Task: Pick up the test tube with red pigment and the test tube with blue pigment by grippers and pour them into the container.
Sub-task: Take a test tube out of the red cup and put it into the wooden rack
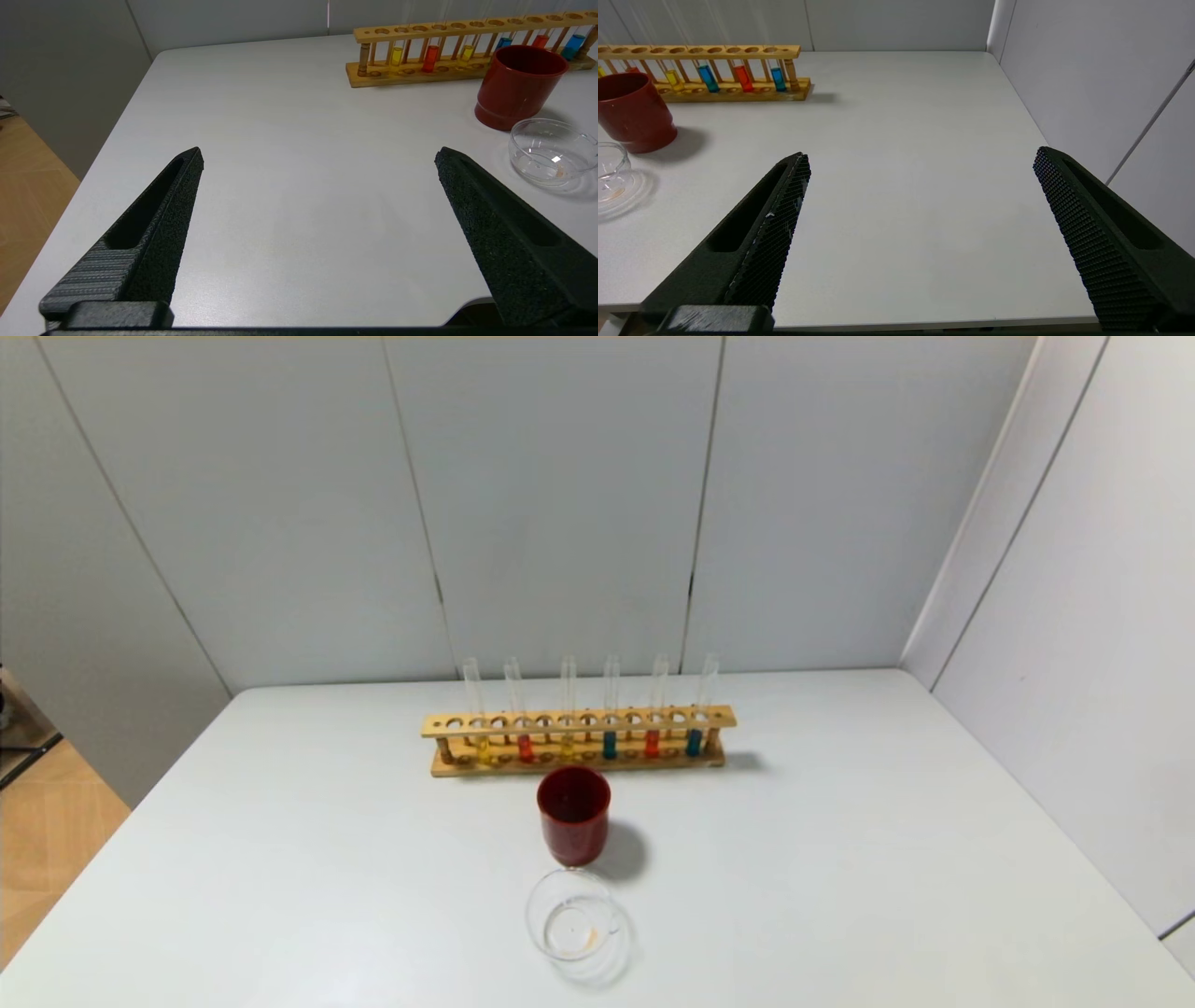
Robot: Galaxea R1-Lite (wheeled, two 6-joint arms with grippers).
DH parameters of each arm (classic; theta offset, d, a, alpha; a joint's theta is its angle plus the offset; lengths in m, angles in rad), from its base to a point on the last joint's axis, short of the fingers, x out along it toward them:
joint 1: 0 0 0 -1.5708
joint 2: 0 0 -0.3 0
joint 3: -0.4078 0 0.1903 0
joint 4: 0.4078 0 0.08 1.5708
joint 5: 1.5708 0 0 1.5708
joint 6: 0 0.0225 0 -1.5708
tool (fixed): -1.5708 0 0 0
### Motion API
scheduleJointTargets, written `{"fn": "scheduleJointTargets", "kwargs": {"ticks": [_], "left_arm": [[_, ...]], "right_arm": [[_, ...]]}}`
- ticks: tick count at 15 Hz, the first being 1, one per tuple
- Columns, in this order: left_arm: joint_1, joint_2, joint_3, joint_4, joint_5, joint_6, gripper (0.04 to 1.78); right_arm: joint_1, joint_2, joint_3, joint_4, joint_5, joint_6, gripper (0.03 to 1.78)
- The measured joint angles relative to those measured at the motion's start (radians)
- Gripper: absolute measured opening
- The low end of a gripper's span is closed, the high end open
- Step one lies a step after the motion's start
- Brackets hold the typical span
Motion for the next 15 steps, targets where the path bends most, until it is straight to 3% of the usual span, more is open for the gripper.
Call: {"fn": "scheduleJointTargets", "kwargs": {"ticks": [5, 9, 15], "left_arm": [[0.000, 0.000, 0.000, 0.000, 0.000, -0.001, 1.75], [0.000, 0.000, 0.000, 0.000, 0.000, -0.001, 1.75], [0.000, 0.000, 0.000, 0.000, 0.000, 0.000, 1.75]], "right_arm": [[0.001, 0.002, -0.074, 0.025, 0.028, -0.017, 1.75], [0.002, 0.034, -0.289, 0.164, 0.124, -0.015, 1.75], [0.035, 0.374, -0.594, 0.130, 0.207, -0.006, 1.75]]}}
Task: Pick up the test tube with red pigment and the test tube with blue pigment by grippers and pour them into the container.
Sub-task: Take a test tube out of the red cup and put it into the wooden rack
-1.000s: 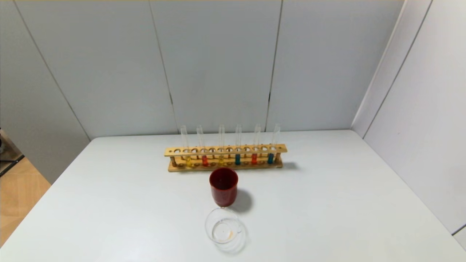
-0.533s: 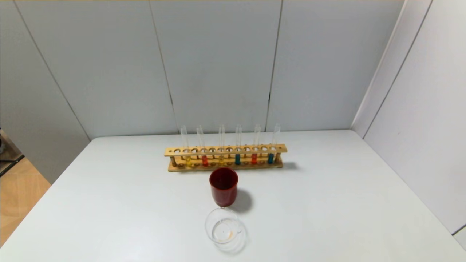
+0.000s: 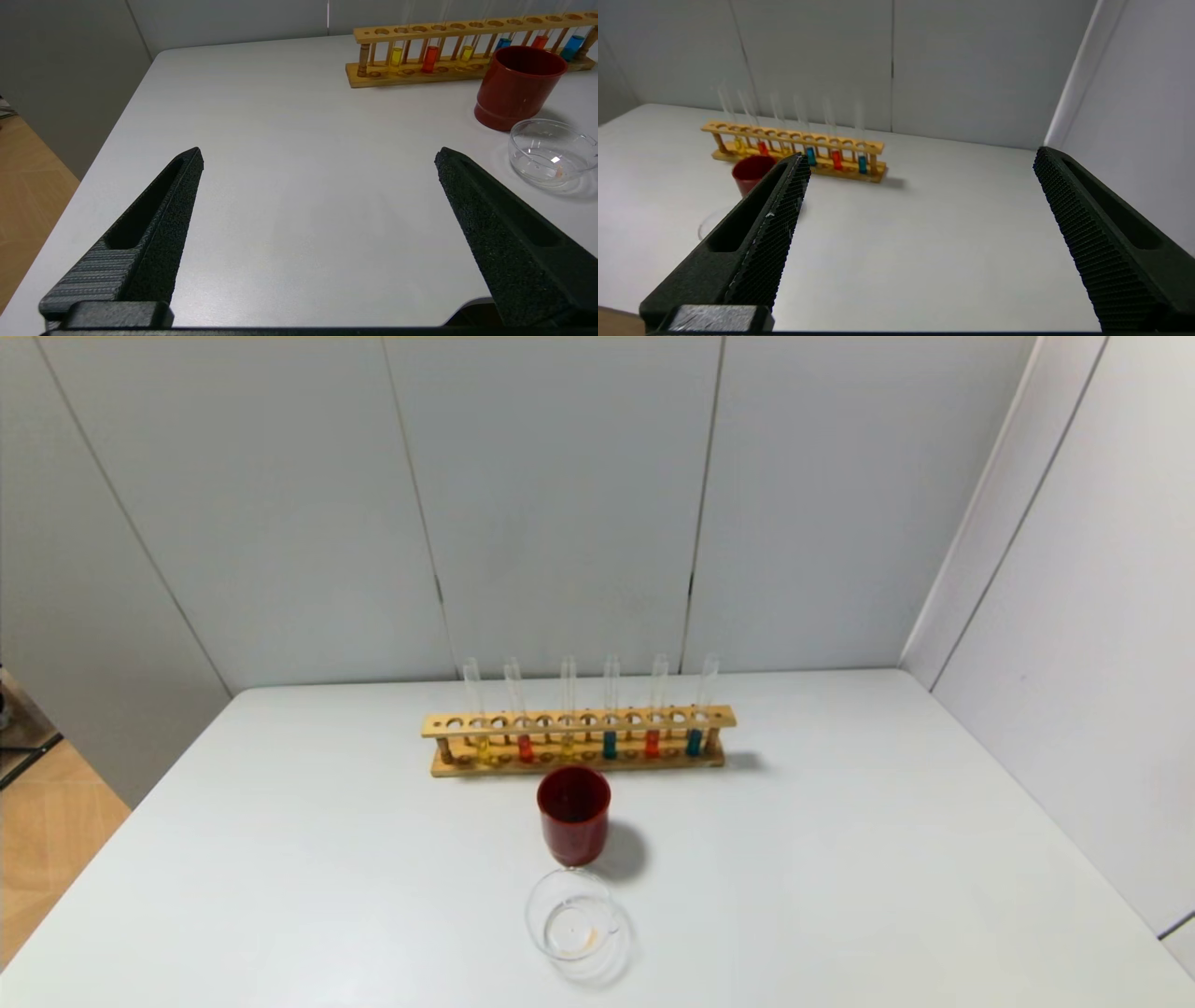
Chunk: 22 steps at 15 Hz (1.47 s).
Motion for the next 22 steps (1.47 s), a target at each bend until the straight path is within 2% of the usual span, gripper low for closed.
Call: {"fn": "scheduleJointTargets", "kwargs": {"ticks": [2, 6, 11, 14, 20, 22], "left_arm": [[0.000, 0.000, 0.000, 0.000, 0.000, 0.000, 1.75], [0.000, 0.000, 0.000, 0.000, 0.000, 0.000, 1.75], [0.000, 0.000, 0.000, 0.000, 0.000, 0.000, 1.75], [0.000, 0.000, 0.000, 0.000, 0.000, 0.000, 1.75], [0.000, 0.000, 0.000, 0.000, 0.000, -0.001, 1.75], [0.000, 0.000, 0.000, 0.000, 0.000, 0.000, 1.75]], "right_arm": [[0.015, 0.143, -0.044, -0.083, 0.025, 0.006, 1.75], [0.025, 0.465, -0.075, -0.324, 0.069, 0.041, 1.75], [-0.005, 0.864, -0.106, -0.628, 0.140, 0.072, 1.75], [-0.023, 1.078, -0.134, -0.778, 0.213, 0.076, 1.75], [-0.017, 1.468, -0.208, -1.071, 0.408, 0.067, 1.75], [-0.006, 1.562, -0.233, -1.129, 0.472, 0.033, 1.75]]}}
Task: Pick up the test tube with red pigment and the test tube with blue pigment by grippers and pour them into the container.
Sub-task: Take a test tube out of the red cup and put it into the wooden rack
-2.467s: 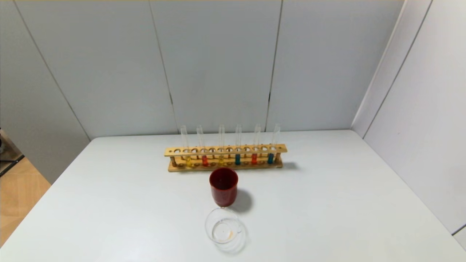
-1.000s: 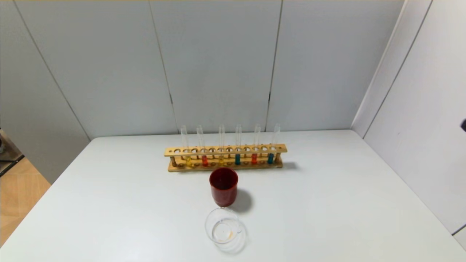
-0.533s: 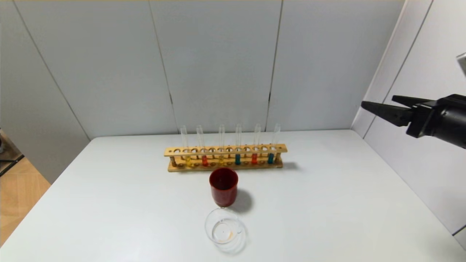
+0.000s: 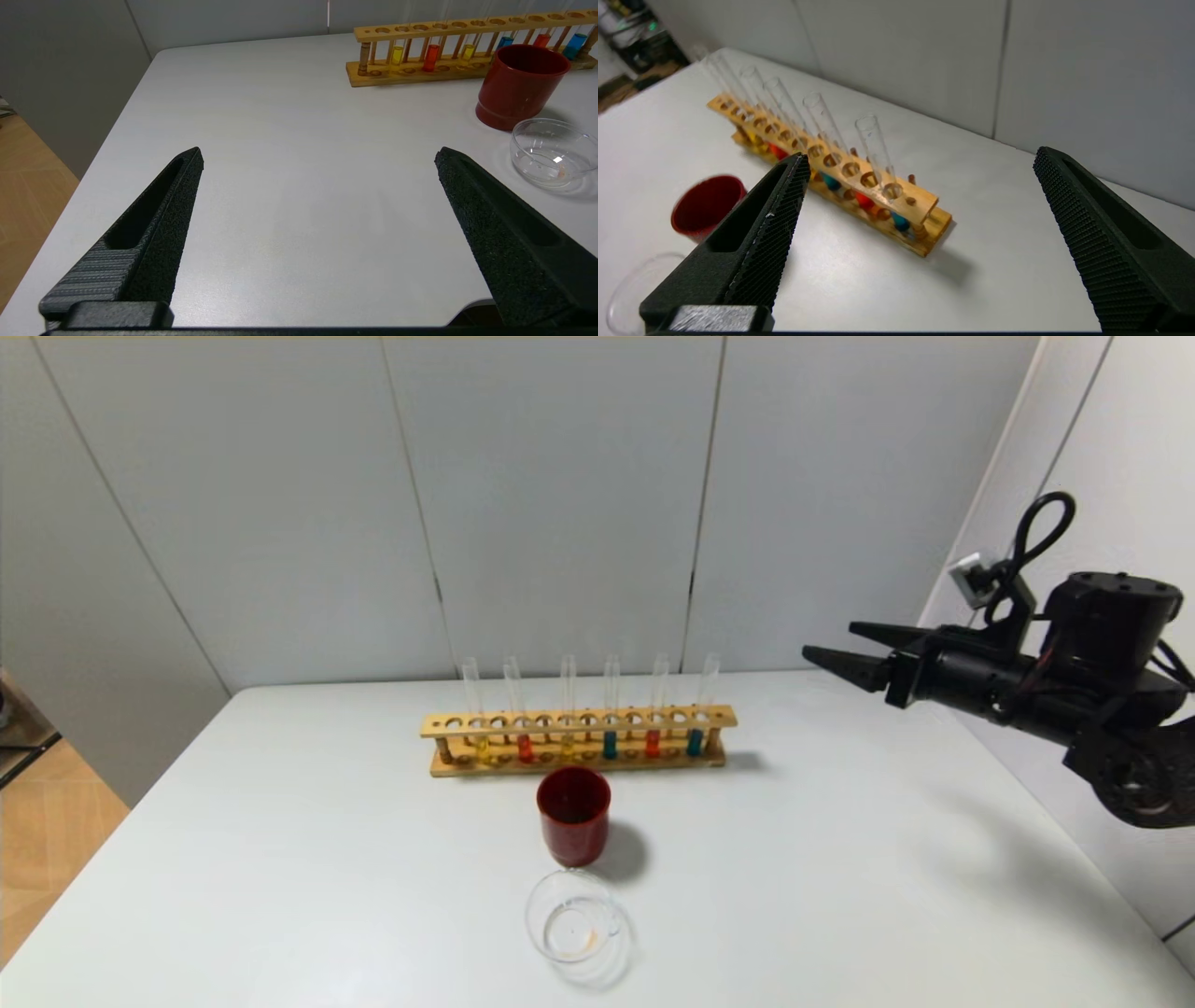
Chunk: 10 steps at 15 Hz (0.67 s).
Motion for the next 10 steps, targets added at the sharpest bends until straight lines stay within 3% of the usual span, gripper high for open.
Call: {"fn": "scheduleJointTargets", "kwargs": {"ticks": [4, 10], "left_arm": [[0.000, 0.000, 0.000, 0.000, 0.000, -0.001, 1.75], [0.000, 0.000, 0.000, 0.000, 0.000, -0.001, 1.75]], "right_arm": [[0.044, 0.114, -0.016, -0.044, 0.015, -0.122, 1.75], [0.125, 0.244, -0.089, -0.058, 0.008, -0.147, 1.75]]}}
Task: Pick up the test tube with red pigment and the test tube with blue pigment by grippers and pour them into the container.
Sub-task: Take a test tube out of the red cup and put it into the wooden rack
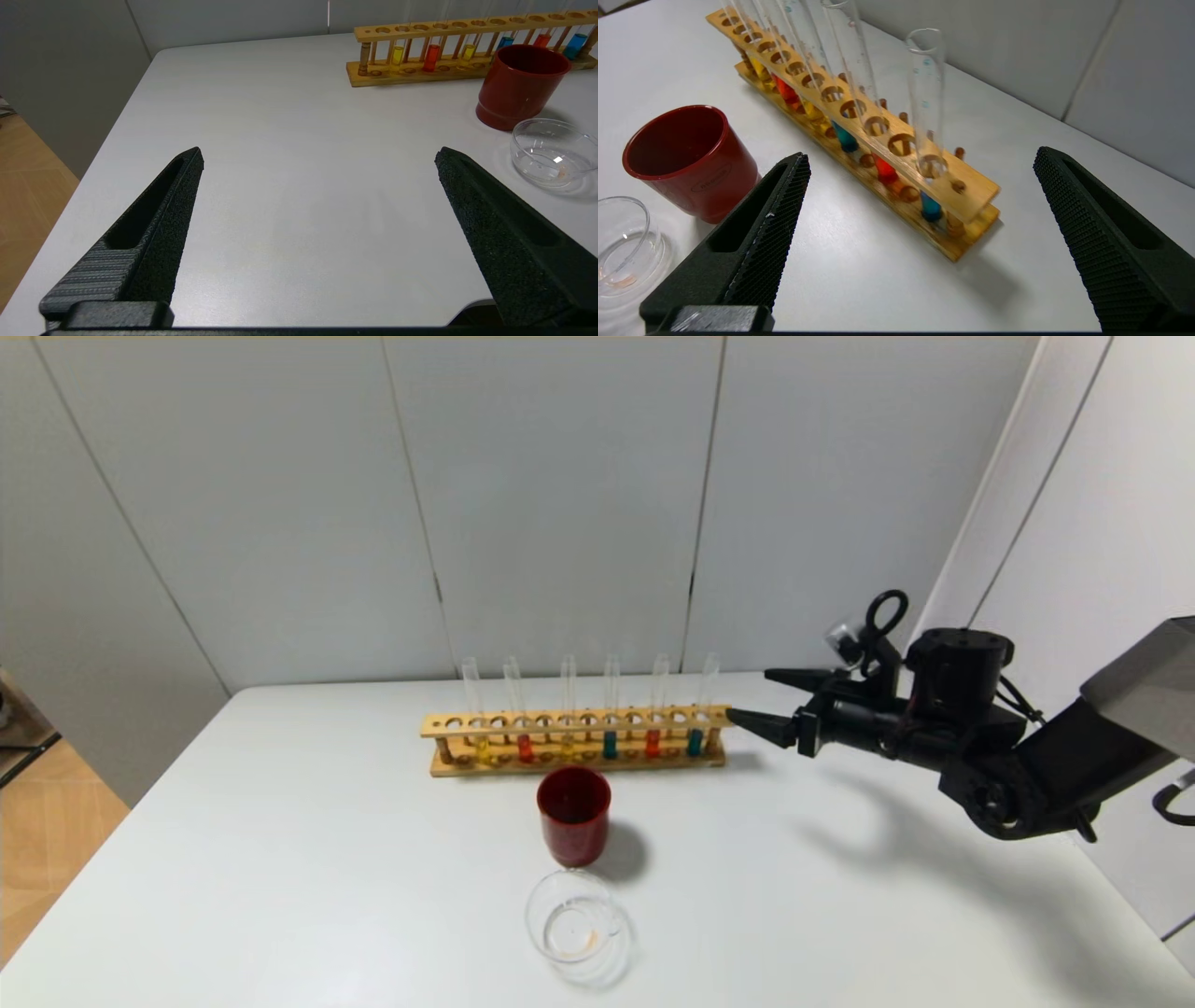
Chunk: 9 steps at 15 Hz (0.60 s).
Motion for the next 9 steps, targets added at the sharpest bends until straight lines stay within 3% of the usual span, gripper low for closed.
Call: {"fn": "scheduleJointTargets", "kwargs": {"ticks": [9], "left_arm": [[0.000, 0.000, 0.000, 0.000, 0.000, 0.000, 1.75]], "right_arm": [[0.067, 0.138, -0.194, 0.013, -0.007, -0.026, 1.75]]}}
